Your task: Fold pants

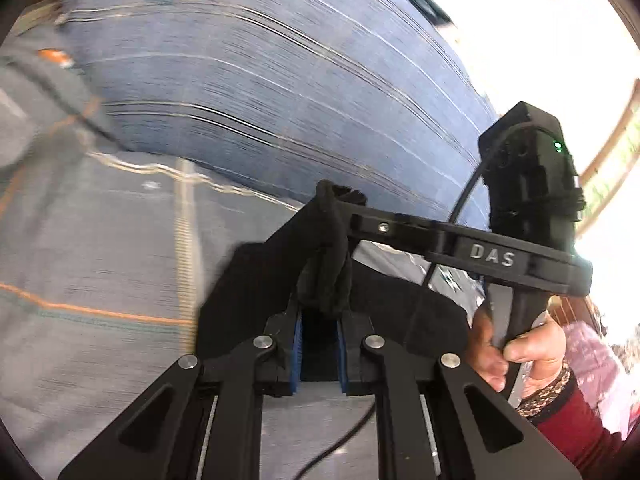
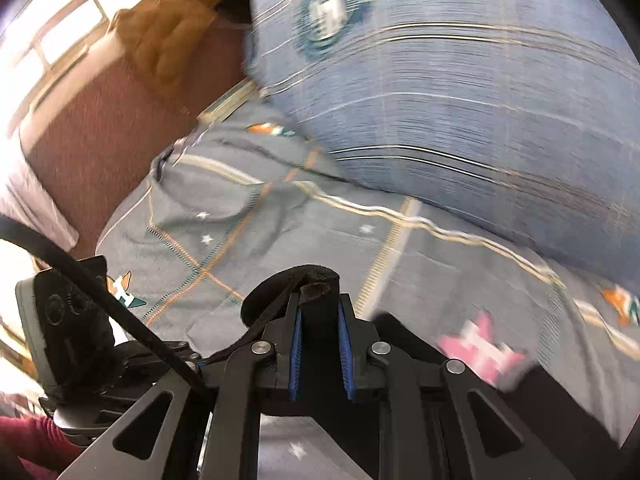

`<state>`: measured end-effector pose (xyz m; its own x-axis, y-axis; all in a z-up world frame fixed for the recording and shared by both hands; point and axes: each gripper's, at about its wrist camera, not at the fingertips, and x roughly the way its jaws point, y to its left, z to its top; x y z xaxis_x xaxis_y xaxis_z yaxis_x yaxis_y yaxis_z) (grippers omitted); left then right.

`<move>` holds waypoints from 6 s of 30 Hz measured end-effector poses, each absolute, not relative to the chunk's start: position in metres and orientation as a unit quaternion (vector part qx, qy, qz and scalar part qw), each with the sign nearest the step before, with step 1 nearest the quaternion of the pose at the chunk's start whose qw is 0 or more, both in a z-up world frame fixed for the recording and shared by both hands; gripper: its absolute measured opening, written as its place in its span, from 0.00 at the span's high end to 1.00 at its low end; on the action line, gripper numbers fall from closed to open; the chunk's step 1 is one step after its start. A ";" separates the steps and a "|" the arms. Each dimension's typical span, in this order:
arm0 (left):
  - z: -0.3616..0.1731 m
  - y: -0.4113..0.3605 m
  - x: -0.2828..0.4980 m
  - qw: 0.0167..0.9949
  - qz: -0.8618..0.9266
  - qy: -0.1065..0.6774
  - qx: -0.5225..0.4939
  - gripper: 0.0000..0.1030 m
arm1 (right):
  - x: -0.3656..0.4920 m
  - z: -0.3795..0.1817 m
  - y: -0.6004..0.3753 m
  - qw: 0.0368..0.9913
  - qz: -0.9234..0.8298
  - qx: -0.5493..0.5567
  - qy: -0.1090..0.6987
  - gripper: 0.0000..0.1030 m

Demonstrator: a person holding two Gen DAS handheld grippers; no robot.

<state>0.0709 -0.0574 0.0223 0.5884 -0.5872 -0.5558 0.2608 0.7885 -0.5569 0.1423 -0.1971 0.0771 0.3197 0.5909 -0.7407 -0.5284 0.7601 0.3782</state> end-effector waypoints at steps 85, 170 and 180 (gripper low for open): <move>-0.009 0.014 0.027 0.866 -0.129 0.428 -0.225 0.53 | 0.040 0.002 -0.260 0.835 0.179 0.162 0.495 0.68; 0.087 -0.275 0.129 0.802 -0.404 0.439 0.034 0.90 | -0.040 0.085 -0.357 0.903 0.138 0.225 0.340 0.84; 0.089 -0.166 0.126 0.828 -0.362 0.423 -0.072 0.90 | -0.034 0.094 -0.287 0.894 0.188 0.169 0.369 0.86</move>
<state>0.1263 -0.1660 0.0894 0.3806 -0.6600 -0.6477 0.5379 0.7278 -0.4254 -0.0338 -0.2870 0.0940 0.6567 0.4609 -0.5970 -0.2117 0.8723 0.4407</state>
